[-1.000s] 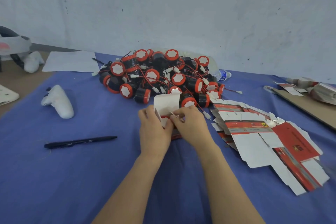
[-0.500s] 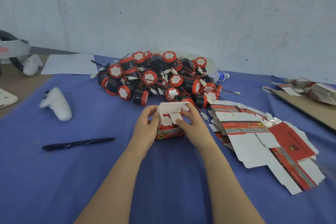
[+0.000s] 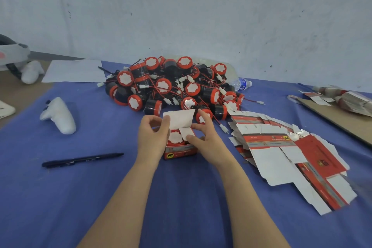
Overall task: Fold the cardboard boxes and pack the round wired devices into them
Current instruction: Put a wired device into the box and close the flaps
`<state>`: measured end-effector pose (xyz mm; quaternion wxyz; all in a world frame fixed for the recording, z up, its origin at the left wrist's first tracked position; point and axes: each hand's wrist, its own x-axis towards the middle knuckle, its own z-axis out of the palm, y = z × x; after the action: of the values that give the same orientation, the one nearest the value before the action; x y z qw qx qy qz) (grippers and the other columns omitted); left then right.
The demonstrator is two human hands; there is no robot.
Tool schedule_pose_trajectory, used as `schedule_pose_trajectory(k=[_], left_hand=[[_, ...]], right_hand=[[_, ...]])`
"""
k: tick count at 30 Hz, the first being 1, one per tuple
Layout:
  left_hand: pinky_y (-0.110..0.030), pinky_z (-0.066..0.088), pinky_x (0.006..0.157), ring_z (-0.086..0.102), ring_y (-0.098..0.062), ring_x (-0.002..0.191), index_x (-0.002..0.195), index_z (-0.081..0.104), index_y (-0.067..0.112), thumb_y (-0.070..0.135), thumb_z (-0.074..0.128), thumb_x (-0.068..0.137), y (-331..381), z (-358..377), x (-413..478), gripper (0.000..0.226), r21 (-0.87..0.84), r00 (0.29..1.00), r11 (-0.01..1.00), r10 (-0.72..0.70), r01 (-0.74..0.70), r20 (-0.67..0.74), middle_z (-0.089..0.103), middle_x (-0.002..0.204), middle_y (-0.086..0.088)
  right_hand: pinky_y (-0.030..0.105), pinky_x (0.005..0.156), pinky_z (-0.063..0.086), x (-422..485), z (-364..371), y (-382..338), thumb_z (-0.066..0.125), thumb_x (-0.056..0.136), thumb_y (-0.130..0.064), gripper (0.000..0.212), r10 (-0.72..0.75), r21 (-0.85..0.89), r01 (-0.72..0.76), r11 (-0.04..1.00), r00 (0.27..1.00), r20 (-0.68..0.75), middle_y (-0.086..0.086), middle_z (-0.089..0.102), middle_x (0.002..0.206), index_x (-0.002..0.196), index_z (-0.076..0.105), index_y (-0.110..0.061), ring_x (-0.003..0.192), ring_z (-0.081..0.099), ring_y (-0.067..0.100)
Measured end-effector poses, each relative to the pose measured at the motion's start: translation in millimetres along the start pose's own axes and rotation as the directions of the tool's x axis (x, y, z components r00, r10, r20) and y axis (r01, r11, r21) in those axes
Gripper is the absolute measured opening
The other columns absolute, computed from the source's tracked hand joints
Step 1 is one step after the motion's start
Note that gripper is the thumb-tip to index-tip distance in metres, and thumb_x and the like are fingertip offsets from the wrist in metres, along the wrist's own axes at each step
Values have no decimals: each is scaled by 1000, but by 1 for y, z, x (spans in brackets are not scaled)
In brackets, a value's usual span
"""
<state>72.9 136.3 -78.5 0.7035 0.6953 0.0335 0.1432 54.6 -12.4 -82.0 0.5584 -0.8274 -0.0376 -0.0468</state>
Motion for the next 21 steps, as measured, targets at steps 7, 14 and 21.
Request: schedule_pose_trajectory(k=[7,14,21], left_hand=[[-26,46,64,61,-14,88,97,59,19,39,58,92,2,-3,6,20,9,971,977,-212,212,109,66,99,1],[-36,54,82,63,-17,98,116,55,24,1,50,94,-3,-9,2,32,57,965,996,-85,72,246,65,113,2],[-23,56,68,63,-10,96,74,69,13,-9,36,94,2,-13,-7,44,-130,959,989,-29,68,283,64,121,0]], right_hand=[[17,69,51,-2,1,-1,59,93,-16,75,-37,26,36,999,998,45,-33,56,111,142,14,-51,73,52,16],[30,77,52,0,4,-1,60,92,-14,82,-51,35,50,998,998,34,-28,56,113,143,8,-53,73,49,28],[6,67,43,-1,6,-1,53,93,-7,35,-134,-68,131,989,990,-39,-4,54,119,104,56,-40,90,54,7]])
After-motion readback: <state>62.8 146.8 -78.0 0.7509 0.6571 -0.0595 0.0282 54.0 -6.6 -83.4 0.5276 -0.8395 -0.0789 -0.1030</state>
